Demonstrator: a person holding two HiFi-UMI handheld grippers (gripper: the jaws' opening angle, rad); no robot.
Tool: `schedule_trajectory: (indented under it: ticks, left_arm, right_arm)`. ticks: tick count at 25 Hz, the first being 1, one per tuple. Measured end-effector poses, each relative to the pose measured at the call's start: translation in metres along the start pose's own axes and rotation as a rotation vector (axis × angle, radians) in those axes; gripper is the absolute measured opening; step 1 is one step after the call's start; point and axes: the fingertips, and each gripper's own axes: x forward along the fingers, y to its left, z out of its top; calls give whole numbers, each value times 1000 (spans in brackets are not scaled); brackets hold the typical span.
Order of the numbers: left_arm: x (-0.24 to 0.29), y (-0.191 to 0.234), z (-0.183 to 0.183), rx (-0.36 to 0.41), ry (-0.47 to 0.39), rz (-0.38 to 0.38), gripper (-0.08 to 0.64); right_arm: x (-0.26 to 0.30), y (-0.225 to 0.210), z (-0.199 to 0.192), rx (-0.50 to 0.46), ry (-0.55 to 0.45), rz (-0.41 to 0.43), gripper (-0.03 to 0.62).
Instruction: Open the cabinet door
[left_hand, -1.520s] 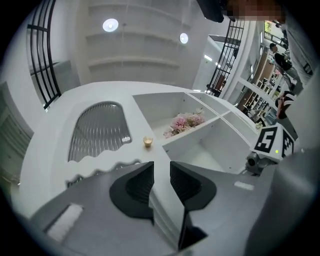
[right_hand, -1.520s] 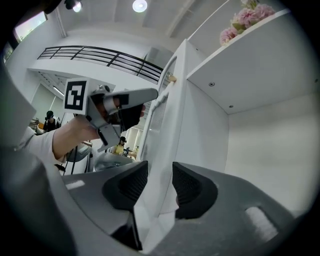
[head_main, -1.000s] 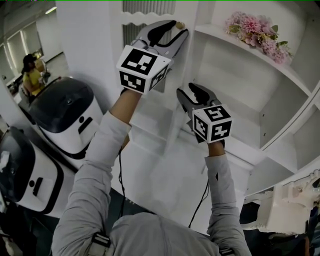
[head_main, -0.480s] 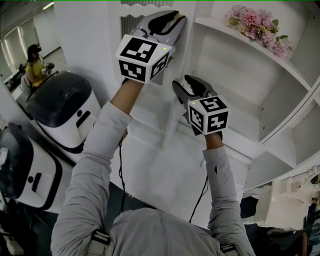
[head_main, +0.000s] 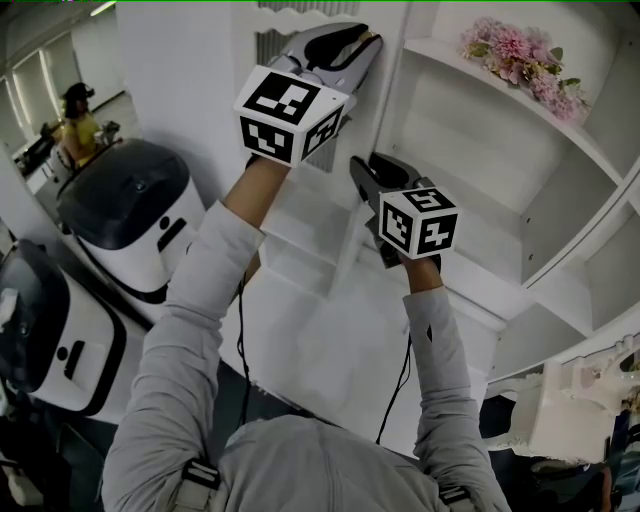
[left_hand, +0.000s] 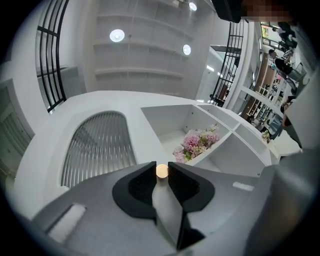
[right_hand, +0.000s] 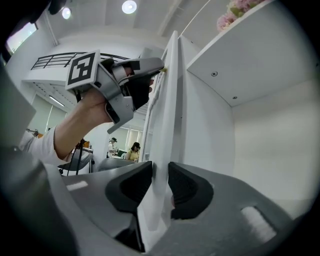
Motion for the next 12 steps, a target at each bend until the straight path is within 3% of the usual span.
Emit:
schedule_trajectory:
  ticks: [8, 12]
  left_arm:
    - [-18, 1, 10, 33, 13, -2, 92]
    - [-30, 2, 15, 94, 1, 6, 94]
  right_arm:
    - [-8, 21, 2, 24, 30, 1, 89]
    - [-12, 33, 2, 17, 19, -18, 87]
